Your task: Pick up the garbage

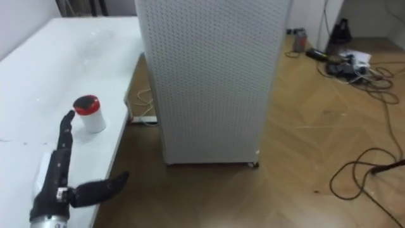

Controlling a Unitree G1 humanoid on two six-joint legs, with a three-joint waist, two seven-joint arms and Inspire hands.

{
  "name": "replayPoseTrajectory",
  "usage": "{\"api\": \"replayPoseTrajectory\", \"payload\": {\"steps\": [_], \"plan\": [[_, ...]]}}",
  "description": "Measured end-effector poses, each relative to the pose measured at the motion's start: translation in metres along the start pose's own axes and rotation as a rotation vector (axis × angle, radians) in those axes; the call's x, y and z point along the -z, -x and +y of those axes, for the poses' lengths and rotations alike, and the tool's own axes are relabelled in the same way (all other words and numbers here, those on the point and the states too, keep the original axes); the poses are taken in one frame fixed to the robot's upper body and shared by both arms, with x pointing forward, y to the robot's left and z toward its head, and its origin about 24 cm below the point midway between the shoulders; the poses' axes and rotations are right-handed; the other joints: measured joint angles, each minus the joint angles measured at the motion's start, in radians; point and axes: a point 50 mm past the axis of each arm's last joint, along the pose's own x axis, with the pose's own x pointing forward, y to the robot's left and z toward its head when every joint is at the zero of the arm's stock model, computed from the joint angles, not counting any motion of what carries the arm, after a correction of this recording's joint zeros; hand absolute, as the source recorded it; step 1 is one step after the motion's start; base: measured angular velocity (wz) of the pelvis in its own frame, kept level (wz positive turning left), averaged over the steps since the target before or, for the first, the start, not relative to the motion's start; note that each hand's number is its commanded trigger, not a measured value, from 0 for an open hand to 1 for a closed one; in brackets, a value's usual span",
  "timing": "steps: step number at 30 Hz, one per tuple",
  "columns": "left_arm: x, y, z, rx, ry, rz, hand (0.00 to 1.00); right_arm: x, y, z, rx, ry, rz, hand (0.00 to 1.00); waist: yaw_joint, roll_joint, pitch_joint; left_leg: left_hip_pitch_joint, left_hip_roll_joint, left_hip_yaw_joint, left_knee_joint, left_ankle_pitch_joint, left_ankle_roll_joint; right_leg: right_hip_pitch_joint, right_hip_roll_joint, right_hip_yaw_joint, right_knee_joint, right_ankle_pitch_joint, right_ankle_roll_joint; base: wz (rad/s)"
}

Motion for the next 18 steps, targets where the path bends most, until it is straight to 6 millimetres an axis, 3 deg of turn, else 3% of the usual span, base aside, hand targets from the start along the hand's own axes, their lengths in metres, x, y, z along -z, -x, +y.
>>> {"api": "replayPoseTrajectory", "payload": {"steps": [2, 3, 4, 5, 6, 8, 10, 11, 12, 13, 15, 18], "plan": [[-0.005, -0.004, 0.0, -0.009, -0.021, -0.035, 0.0, -0.001, 0.0, 0.002, -0.001, 0.0, -0.006, 1.0, 0.007, 0.007, 0.0019, 0.019, 0.0, -0.006, 0.032, -0.043, 0.01, -0.018, -0.024, -0.045, 0.093, 0.051, 0.031, 0.03], [-0.009, -0.007, 0.0, -0.018, -0.033, -0.07, 0.0, -0.002, -0.001, 0.003, -0.004, -0.002, -0.009, 1.0, 0.011, 0.01, 0.001, 0.039, 0.001, -0.017, 0.022, -0.058, 0.012, -0.028, -0.021, -0.065, 0.127, 0.094, 0.04, 0.07], [-0.011, -0.009, 0.001, -0.026, -0.036, -0.084, 0.0, 0.0, 0.0, 0.002, -0.004, -0.001, -0.006, 1.0, 0.01, 0.017, 0.0036, 0.049, 0.003, -0.035, 0.017, -0.064, 0.013, -0.029, -0.014, -0.072, 0.133, 0.105, 0.04, 0.0], [-0.015, -0.01, 0.003, -0.053, -0.03, -0.107, 0.0, -0.002, 0.0, 0.002, -0.006, -0.001, -0.014, 1.0, 0.012, 0.028, 0.0077, 0.065, 0.004, -0.075, -0.002, -0.066, 0.011, -0.048, -0.008, -0.078, 0.122, 0.085, 0.034, 0.0], [-0.018, -0.011, 0.005, -0.079, -0.02, -0.119, 0.0, -0.003, 0.0, 0.001, -0.004, 0.001, -0.021, 1.0, 0.012, 0.041, 0.0063, 0.074, 0.005, -0.114, -0.02, -0.065, 0.01, -0.084, -0.007, -0.106, 0.087, 0.058, 0.03, 0.03], [-0.023, -0.013, 0.007, -0.104, -0.014, -0.141, 0.0, -0.004, -0.001, 0.002, -0.004, 0.001, -0.023, 1.0, 0.011, 0.049, 0.0045, 0.099, 0.005, -0.154, -0.048, -0.063, 0.006, -0.123, -0.005, -0.121, -0.023, 0.056, 0.027, 0.24], [-0.026, -0.013, 0.008, -0.114, -0.008, -0.156, 0.0, 0.0, 0.0, 0.001, 0.003, 0.0, -0.01, 1.0, 0.004, 0.049, 0.0035, 0.131, 0.004, -0.184, -0.07, -0.063, 0.001, -0.144, 0.005, -0.101, -0.19, 0.104, 0.017, 0.42], [-0.025, -0.012, 0.009, -0.118, -0.011, -0.154, 0.0, 0.0, 0.0, 0.0, 0.013, 0.001, -0.009, 1.0, -0.01, 0.047, 0.0041, 0.151, 0.001, -0.205, -0.075, -0.069, -0.009, -0.152, 0.006, -0.095, -0.247, 0.23, 0.016, 0.57], [-0.022, -0.009, 0.01, -0.118, -0.017, -0.142, 0.0, 0.003, 0.001, -0.001, 0.019, 0.001, -0.005, 1.0, -0.017, 0.049, -0.0076, 0.165, 0.008, -0.229, -0.087, -0.071, -0.015, -0.123, 0.015, -0.11, -0.275, 0.242, 0.007, 0.47], [-0.022, -0.009, 0.01, -0.123, -0.018, -0.142, 0.0, 0.003, 0.001, -0.003, 0.023, 0.003, -0.009, 1.0, -0.015, 0.05, -0.01, 0.172, 0.015, -0.23, -0.093, -0.07, -0.019, -0.102, 0.025, -0.116, -0.291, 0.246, 0.001, 0.31], [-0.021, -0.009, 0.014, -0.147, -0.027, -0.145, 0.0, 0.0, 0.0, -0.002, 0.0, 0.031, -0.018, 1.0, -0.013, 0.047, -0.0068, 0.199, 0.04, -0.229, -0.131, -0.063, -0.035, -0.036, 0.053, -0.137, -0.37, 0.265, -0.01, 0.24], [-0.018, -0.005, 0.015, -0.147, -0.032, -0.128, 0.0, -0.004, -0.001, 0.002, -0.029, 0.065, -0.027, 1.0, -0.01, 0.033, -0.0049, 0.232, 0.054, -0.228, -0.166, -0.06, -0.04, 0.009, 0.072, -0.139, -0.416, 0.267, -0.011, 0.2]]}}
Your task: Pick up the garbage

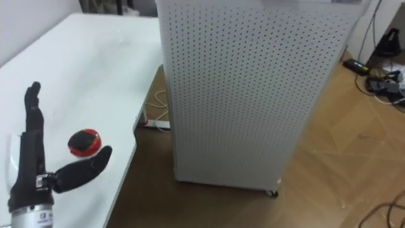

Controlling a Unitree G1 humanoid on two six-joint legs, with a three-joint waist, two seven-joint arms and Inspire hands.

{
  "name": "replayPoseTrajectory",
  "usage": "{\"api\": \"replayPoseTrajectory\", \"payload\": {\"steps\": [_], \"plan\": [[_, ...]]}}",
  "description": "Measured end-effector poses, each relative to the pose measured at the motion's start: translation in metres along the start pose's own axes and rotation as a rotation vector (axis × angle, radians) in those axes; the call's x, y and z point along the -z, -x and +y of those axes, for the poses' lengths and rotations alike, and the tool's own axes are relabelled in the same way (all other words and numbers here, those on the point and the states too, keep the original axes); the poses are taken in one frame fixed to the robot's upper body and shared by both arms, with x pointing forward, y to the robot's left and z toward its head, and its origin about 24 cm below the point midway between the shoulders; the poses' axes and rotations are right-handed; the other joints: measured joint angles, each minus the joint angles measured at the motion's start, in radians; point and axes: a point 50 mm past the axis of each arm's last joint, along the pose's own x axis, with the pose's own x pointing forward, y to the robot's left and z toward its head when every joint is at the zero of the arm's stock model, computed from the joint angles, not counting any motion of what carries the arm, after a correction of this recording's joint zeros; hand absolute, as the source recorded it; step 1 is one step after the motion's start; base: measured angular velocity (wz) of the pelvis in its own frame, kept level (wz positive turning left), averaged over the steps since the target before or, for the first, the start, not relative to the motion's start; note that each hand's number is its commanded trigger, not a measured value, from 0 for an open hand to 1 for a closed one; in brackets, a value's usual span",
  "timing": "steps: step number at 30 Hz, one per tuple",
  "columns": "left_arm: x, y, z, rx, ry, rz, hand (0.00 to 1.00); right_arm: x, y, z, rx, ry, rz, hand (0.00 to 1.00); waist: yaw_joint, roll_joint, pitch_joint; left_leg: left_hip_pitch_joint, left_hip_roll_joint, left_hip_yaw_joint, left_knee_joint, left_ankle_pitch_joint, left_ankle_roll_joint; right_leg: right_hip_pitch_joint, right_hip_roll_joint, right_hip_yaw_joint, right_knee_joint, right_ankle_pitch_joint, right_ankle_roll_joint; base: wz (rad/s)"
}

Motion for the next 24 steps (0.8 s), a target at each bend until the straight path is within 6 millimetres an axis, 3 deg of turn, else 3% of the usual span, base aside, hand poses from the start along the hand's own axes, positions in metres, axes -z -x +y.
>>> {"api": "replayPoseTrajectory", "payload": {"steps": [9, 20, 24], "plan": [[0.008, 0.013, 0.002, 0.017, 0.006, 0.065, 0.0, -0.006, -0.003, 0.011, -0.069, 0.022, -0.009, 1.0, 0.002, -0.022, 0.0096, 0.049, 0.003, -0.029, -0.08, 0.005, -0.008, 0.052, 0.012, -0.022, -0.079, 0.003, 0.006, 0.08], [0.018, 0.028, -0.006, 0.062, 0.048, 0.186, 0.0, -0.004, -0.003, 0.015, -0.111, 0.097, 0.008, 1.0, -0.008, -0.022, 0.0081, 0.052, 0.0, -0.057, -0.09, 0.006, -0.008, 0.073, 0.014, -0.023, -0.108, 0.004, 0.006, 0.08], [0.024, 0.039, -0.003, 0.064, 0.044, 0.233, 0.0, -0.003, -0.003, 0.015, -0.111, 0.099, 0.013, 1.0, -0.038, -0.019, 0.0074, 0.061, -0.003, -0.055, -0.077, 0.006, -0.008, 0.104, 0.007, -0.005, -0.121, 0.004, 0.006, 0.12]]}}
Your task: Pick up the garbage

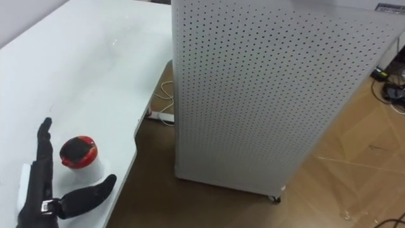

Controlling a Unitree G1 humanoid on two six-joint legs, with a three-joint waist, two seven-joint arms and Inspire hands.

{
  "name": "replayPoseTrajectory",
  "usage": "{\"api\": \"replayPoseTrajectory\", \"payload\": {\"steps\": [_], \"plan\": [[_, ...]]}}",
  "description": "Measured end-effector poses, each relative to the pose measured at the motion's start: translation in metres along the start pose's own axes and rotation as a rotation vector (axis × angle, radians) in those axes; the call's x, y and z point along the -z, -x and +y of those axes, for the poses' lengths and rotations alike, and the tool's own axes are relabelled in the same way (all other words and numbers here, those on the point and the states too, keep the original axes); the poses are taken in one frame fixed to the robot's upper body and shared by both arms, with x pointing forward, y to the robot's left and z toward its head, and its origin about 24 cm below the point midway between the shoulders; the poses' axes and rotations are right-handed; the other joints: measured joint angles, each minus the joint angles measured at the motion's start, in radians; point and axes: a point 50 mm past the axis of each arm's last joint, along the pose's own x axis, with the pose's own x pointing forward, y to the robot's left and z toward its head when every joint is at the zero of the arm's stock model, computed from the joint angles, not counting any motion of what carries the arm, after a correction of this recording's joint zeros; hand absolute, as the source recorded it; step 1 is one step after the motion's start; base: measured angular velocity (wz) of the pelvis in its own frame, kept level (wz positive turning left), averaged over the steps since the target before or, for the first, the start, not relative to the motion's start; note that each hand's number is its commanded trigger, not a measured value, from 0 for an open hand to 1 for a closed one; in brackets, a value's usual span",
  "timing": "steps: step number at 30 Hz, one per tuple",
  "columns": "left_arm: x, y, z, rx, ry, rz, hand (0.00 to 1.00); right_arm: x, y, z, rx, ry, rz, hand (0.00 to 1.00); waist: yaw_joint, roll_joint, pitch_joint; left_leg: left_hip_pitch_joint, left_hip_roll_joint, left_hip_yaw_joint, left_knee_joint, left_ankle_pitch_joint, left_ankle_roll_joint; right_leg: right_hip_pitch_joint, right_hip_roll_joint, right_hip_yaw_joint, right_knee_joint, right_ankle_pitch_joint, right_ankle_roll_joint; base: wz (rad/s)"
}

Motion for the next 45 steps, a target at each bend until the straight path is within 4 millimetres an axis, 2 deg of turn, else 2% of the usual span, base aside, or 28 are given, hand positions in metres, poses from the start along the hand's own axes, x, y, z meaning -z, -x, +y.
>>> {"api": "replayPoseTrajectory", "payload": {"steps": [2, 3, 4, 5, 6, 7, 8, 9, 11, 13, 14, 19, 28, 45], "plan": [[0.004, 0.002, -0.001, 0.0, 0.009, 0.024, 0.0, 0.0, 0.0, -0.001, 0.002, 0.001, 0.001, 1.0, 0.0, 0.002, -0.0052, 0.006, 0.001, 0.003, 0.002, 0.0, 0.0, 0.002, 0.005, 0.003, 0.002, 0.0, 0.0, 0.04], [0.008, 0.004, -0.001, 0.006, 0.011, 0.048, 0.0, -0.002, -0.001, 0.0, 0.0, 0.004, -0.004, 1.0, 0.004, -0.006, 0.0012, -0.022, -0.014, 0.02, 0.069, -0.001, -0.003, 0.015, -0.016, 0.037, -0.006, 0.003, -0.004, 0.09], [0.01, 0.004, -0.002, 0.01, 0.02, 0.063, 0.0, -0.002, -0.001, 0.001, -0.002, 0.003, -0.006, 1.0, 0.002, -0.017, 0.0099, -0.069, -0.031, 0.041, 0.141, -0.012, -0.027, 0.031, -0.035, 0.089, -0.021, 0.004, -0.003, 0.36], [0.012, 0.005, -0.008, 0.023, 0.044, 0.084, 0.0, 0.002, 0.001, -0.002, 0.011, -0.019, 0.0, 1.0, 0.001, -0.031, 0.0113, -0.144, -0.041, 0.059, 0.127, -0.01, -0.037, 0.036, -0.047, 0.177, -0.033, 0.004, -0.003, 0.67], [0.01, 0.003, -0.016, 0.04, 0.061, 0.079, 0.0, 0.005, 0.002, -0.005, 0.036, -0.035, 0.016, 1.0, 0.005, -0.018, 0.0059, -0.21, -0.02, 0.094, 0.069, 0.071, 0.004, 0.021, -0.048, 0.19, -0.015, -0.014, 0.023, 0.47], [0.013, 0.004, -0.016, 0.043, 0.056, 0.086, 0.0, 0.008, 0.002, -0.004, 0.037, -0.035, 0.033, 1.0, 0.023, -0.027, 0.0027, -0.204, -0.022, 0.125, 0.071, 0.081, 0.005, 0.012, -0.057, 0.188, -0.004, -0.024, 0.04, 0.16], [0.013, 0.004, -0.016, 0.05, 0.055, 0.069, 0.0, 0.009, 0.002, -0.003, 0.035, -0.034, 0.047, 1.0, 0.041, -0.027, 0.0037, -0.19, -0.019, 0.144, 0.066, 0.082, 0.007, 0.005, -0.057, 0.145, 0.005, -0.024, 0.047, -0.29], [0.016, 0.004, -0.014, 0.045, 0.044, 0.076, 0.0, 0.005, 0.001, -0.002, 0.027, -0.022, 0.029, 1.0, 0.051, -0.024, 0.0052, -0.176, -0.017, 0.141, 0.065, 0.082, 0.007, 0.005, -0.053, 0.113, 0.001, -0.017, 0.047, -0.3], [0.021, 0.003, -0.01, 0.032, 0.031, 0.094, 0.0, -0.003, 0.0, 0.0, 0.019, -0.011, -0.005, 1.0, 0.058, -0.018, 0.0087, -0.155, -0.018, 0.115, 0.064, 0.08, 0.005, 0.001, -0.038, 0.085, -0.029, 0.003, 0.04, -0.4], [0.023, 0.002, -0.008, 0.018, 0.034, 0.108, 0.0, -0.005, 0.0, 0.001, 0.012, -0.002, -0.017, 1.0, 0.053, -0.008, 0.0062, -0.15, -0.015, 0.109, 0.058, 0.076, 0.001, 0.015, -0.034, 0.06, -0.032, 0.009, 0.038, -0.14], [0.024, 0.002, -0.007, 0.009, 0.036, 0.114, 0.0, -0.003, 0.0, 0.002, 0.009, -0.002, -0.013, 1.0, 0.038, 0.0, 0.0054, -0.147, -0.017, 0.111, 0.051, 0.076, 0.0, 0.016, -0.028, 0.049, -0.029, 0.009, 0.037, 0.12], [0.03, 0.002, -0.002, -0.02, 0.02, 0.14, 0.0, 0.011, 0.004, 0.003, 0.002, -0.014, 0.032, 1.0, 0.034, -0.001, 0.0051, -0.121, -0.01, 0.107, 0.029, 0.075, -0.007, 0.015, -0.021, 0.044, -0.011, 0.008, 0.033, -0.06], [0.037, 0.004, 0.002, -0.087, -0.001, 0.173, 0.0, 0.011, 0.004, 0.005, -0.008, 0.005, 0.027, 1.0, 0.031, -0.004, 0.0023, -0.102, -0.009, 0.111, 0.026, 0.076, -0.007, 0.015, -0.022, 0.036, 0.005, 0.011, 0.028, -0.06], [0.039, 0.004, 0.002, -0.141, 0.058, 0.21, 0.0, 0.009, 0.005, 0.008, -0.033, 0.001, 0.012, 1.0, -0.017, -0.004, 0.0012, -0.098, -0.01, 0.11, 0.021, 0.077, -0.007, 0.017, -0.023, 0.033, 0.004, 0.011, 0.028, 0.0]]}}
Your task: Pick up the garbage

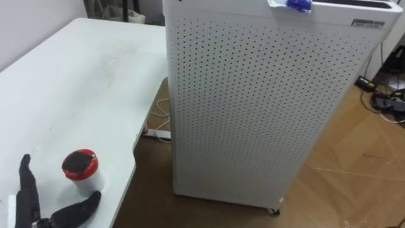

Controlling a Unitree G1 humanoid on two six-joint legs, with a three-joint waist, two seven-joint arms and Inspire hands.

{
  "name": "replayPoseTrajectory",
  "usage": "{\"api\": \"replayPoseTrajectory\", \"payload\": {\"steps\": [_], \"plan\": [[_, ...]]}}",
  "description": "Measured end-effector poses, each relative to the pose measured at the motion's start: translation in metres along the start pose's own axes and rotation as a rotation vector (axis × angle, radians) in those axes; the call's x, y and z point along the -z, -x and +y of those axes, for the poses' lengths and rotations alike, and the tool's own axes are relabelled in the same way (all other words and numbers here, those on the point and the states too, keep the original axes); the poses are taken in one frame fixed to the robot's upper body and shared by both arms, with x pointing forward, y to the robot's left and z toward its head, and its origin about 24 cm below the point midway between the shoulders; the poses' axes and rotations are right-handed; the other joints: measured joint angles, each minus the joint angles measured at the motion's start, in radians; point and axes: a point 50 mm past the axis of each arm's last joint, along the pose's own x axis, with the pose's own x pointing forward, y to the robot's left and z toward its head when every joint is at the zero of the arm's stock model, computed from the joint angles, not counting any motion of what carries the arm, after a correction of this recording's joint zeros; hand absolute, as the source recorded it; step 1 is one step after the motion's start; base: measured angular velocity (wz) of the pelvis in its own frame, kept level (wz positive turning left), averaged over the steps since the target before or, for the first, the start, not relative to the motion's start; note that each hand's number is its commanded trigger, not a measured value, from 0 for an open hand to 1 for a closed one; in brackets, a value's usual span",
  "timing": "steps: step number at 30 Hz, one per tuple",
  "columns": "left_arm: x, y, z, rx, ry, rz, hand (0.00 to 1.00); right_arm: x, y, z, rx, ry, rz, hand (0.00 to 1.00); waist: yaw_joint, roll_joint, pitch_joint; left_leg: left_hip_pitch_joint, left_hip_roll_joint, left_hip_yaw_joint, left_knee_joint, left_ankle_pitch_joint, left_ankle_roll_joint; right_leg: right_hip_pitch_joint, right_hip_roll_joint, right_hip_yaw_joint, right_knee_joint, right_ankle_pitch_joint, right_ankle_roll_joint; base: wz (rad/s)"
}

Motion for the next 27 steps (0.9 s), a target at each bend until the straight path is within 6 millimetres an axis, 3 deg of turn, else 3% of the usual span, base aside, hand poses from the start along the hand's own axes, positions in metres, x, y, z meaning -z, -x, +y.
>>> {"api": "replayPoseTrajectory", "payload": {"steps": [8, 16, 17, 18, 19, 27], "plan": [[-0.009, -0.009, -0.009, 0.03, 0.042, -0.023, 0.0, 0.0, 0.0, 0.0, -0.003, 0.001, -0.003, 1.0, -0.008, -0.005, 0.0001, -0.002, 0.001, 0.003, 0.002, 0.0, 0.0, -0.002, 0.0, -0.003, 0.001, 0.0, 0.0, 0.0], [-0.024, -0.018, -0.025, 0.106, 0.084, -0.069, 0.01, -0.003, -0.001, 0.002, -0.01, 0.009, -0.012, 1.0, -0.009, 0.004, 0.0016, -0.011, 0.0, 0.002, 0.012, -0.001, 0.001, -0.004, 0.0, 0.0, 0.001, 0.0, 0.0, 0.0], [-0.025, -0.017, -0.027, 0.118, 0.088, -0.069, 0.42, -0.003, -0.001, 0.002, -0.012, 0.011, -0.011, 1.0, -0.008, 0.004, 0.0014, -0.01, 0.001, 0.002, 0.011, -0.001, 0.001, -0.004, 0.0, 0.0, 0.001, 0.0, 0.0, 0.0], [-0.025, -0.017, -0.029, 0.13, 0.093, -0.067, 0.93, -0.003, -0.001, 0.002, -0.013, 0.012, -0.011, 1.0, -0.008, 0.004, 0.0014, -0.01, 0.001, 0.002, 0.01, -0.001, 0.001, -0.004, 0.0, 0.0, 0.001, 0.0, 0.0, 0.0], [-0.025, -0.016, -0.03, 0.135, 0.095, -0.065, 1.0, -0.003, -0.001, 0.003, -0.013, 0.012, -0.011, 1.0, -0.008, 0.004, 0.0014, -0.01, 0.001, 0.002, 0.01, -0.001, 0.001, -0.004, 0.0, 0.0, 0.001, 0.0, 0.0, 0.0], [-0.025, -0.016, -0.036, 0.181, 0.094, -0.05, 1.0, -0.003, -0.001, 0.003, -0.012, 0.005, -0.012, 1.0, -0.009, 0.004, 0.0012, -0.01, 0.001, 0.002, 0.007, -0.001, 0.001, -0.005, 0.0, -0.001, 0.0, 0.0, 0.0, 0.0]]}}
